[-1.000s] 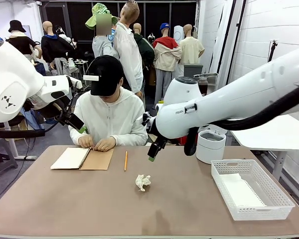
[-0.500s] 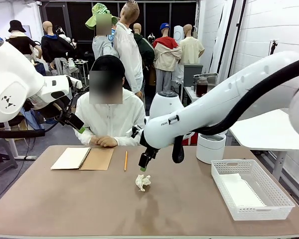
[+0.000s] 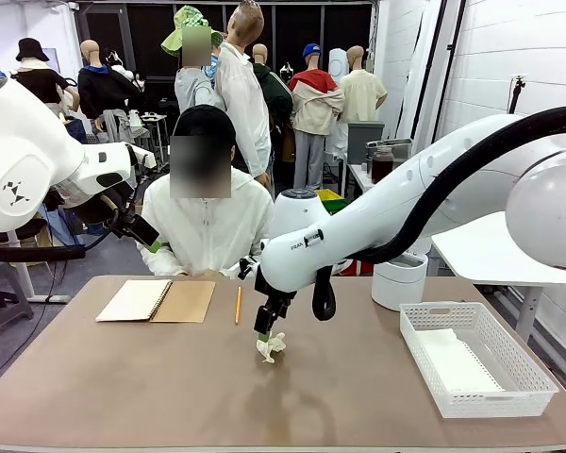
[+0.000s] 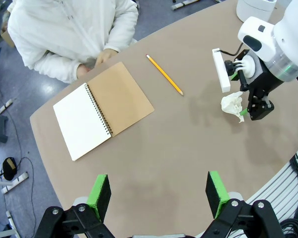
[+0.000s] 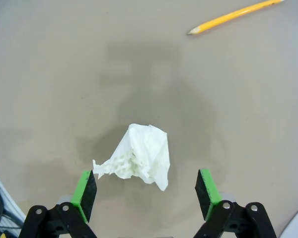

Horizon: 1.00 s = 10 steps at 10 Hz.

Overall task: Sort the paper based on its condition.
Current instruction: If a person hands you a paper, place it in the Organizing basket , and if it's crumpled, put it in the Trash can.

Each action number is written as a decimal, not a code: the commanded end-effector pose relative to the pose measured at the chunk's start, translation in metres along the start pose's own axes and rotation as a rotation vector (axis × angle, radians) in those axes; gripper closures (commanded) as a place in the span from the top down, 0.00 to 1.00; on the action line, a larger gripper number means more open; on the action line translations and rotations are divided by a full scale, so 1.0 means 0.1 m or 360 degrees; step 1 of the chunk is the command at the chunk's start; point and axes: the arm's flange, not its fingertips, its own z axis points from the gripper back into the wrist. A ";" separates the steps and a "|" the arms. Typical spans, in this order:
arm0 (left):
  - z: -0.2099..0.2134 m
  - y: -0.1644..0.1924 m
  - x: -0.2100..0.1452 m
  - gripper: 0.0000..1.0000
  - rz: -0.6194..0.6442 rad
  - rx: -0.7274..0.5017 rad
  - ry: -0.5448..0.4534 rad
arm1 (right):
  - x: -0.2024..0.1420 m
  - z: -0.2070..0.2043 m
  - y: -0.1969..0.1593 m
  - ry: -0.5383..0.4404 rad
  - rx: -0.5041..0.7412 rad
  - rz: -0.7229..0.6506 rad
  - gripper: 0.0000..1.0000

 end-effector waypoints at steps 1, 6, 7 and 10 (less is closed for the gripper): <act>0.00 0.01 0.00 1.00 0.0007 -0.0005 -0.0008 | 0.09 -0.03 0.01 0.0070 0.0001 -0.0049 1.00; 0.00 0.01 0.00 1.00 0.0007 -0.0005 -0.0008 | 0.15 -0.15 0.00 0.0121 0.0037 -0.0066 1.00; 0.00 0.01 0.00 1.00 0.0007 -0.0005 -0.0008 | 0.15 -0.18 -0.01 0.0129 0.0042 -0.0065 1.00; 0.00 0.01 0.00 1.00 0.0007 -0.0005 -0.0008 | 0.14 -0.31 -0.04 0.0162 0.0035 -0.0068 1.00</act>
